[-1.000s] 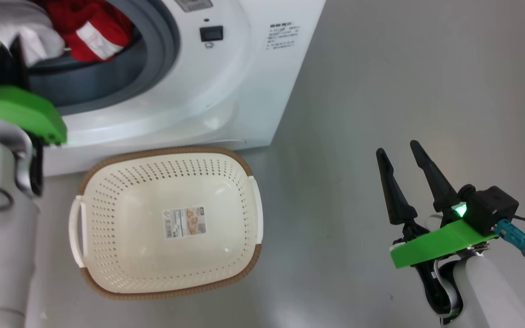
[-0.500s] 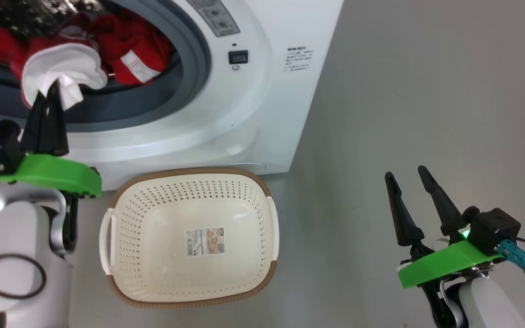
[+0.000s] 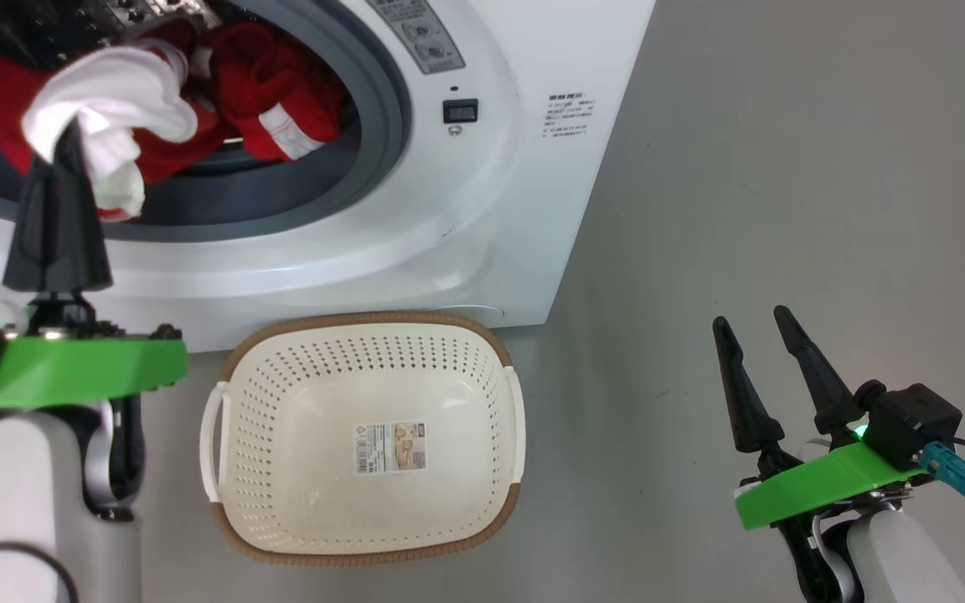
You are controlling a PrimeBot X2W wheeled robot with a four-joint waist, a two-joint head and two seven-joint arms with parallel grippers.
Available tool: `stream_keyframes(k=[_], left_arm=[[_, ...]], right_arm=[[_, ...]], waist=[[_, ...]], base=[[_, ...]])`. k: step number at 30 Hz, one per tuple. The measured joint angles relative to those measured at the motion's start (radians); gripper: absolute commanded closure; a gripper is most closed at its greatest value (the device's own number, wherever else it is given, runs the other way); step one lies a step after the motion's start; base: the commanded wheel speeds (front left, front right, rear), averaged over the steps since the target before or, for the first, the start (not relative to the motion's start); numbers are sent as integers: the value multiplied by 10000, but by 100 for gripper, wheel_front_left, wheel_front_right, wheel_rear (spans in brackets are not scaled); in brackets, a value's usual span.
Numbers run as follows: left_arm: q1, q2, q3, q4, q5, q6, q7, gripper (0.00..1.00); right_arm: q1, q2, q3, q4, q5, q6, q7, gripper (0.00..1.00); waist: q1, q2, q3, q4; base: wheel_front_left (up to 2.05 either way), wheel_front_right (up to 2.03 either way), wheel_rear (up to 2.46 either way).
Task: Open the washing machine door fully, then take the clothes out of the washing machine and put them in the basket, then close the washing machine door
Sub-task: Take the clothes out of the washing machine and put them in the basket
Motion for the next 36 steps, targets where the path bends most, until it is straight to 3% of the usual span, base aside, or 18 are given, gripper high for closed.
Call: stream_keyframes(k=[6,11,27,36], left_arm=[[467,-173,201,-1225,167,-159,-4,100],[890,-311,163,-1273,224,-174,-15,100],[1395,-433,-550,1958,276,-347,-15,100],[180,-234,-817,4458,619,-422,-13,100]], right_arm=[[1,0,-12,-17,0,0,0,0],[-1,0,-25,-42,0,0,0,0],[-179,0,119,-173,40,0,0,0],[-561,-4,234,-270,121,0,0,0]], waist=[[0,0,81,-9],[0,0,179,0],[0,0,905,-128],[0,0,1639,-281]], base=[[0,0,0],[0,0,0],[0,0,0],[0,0,0]])
